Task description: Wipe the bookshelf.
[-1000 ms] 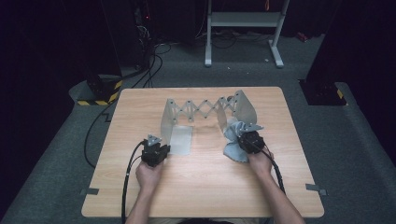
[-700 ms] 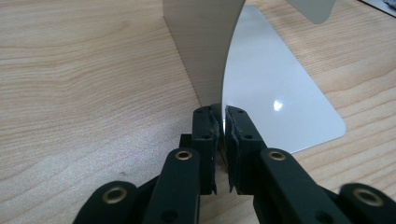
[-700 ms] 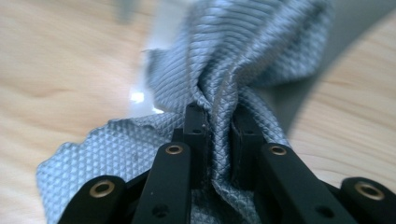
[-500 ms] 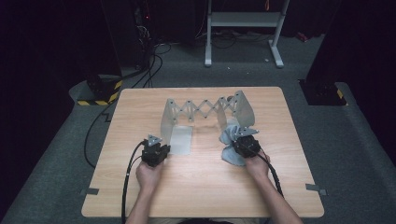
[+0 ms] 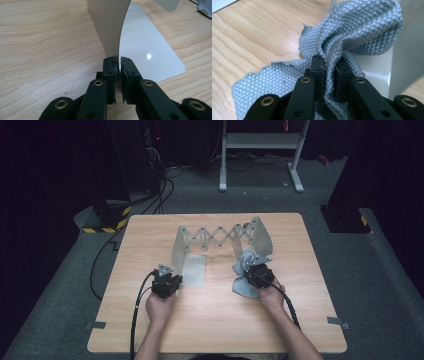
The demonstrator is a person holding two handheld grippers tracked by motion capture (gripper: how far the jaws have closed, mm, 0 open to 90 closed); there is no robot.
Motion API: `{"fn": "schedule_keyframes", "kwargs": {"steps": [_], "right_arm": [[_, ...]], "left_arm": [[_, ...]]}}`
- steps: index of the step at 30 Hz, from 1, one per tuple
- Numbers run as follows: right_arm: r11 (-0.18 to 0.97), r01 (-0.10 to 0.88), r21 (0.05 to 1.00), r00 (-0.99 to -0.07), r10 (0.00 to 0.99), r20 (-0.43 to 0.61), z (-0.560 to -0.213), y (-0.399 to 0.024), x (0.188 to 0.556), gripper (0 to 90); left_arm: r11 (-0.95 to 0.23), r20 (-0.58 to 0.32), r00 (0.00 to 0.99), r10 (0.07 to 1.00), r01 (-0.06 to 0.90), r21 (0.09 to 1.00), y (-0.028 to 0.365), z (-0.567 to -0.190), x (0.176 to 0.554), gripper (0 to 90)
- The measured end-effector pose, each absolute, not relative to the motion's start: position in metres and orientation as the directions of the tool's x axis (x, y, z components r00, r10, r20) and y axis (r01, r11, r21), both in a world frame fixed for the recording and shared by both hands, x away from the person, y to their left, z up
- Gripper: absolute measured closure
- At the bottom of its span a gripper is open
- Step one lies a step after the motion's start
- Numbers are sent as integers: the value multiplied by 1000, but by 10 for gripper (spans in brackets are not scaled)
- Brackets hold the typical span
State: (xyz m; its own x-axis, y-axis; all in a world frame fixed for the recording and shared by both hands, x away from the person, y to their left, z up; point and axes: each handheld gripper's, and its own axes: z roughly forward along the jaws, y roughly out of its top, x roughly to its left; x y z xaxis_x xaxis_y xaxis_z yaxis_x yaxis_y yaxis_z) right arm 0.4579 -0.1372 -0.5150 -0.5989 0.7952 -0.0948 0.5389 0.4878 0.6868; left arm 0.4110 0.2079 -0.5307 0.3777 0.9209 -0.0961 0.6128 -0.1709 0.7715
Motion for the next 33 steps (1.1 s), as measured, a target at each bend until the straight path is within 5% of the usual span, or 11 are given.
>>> {"fn": "schedule_keyframes", "kwargs": {"steps": [8,16,25,33], "right_arm": [[443,608,659,-491,862,-127,-510,-153,487,809],[476,573,667,-578,812,-84,-510,-122,483,813],[446,624,642,-466,872,-152,-503,-146,502,813],[446,614,651,-516,851,-96,-508,-120,502,813]], "left_arm": [[-167,-101,377,921,614,772,208,-531,411,823],[-166,-102,378,920,614,772,209,-531,411,823],[-166,-104,379,920,614,772,209,-531,411,823],[-169,-98,378,921,613,772,208,-531,411,823]]}}
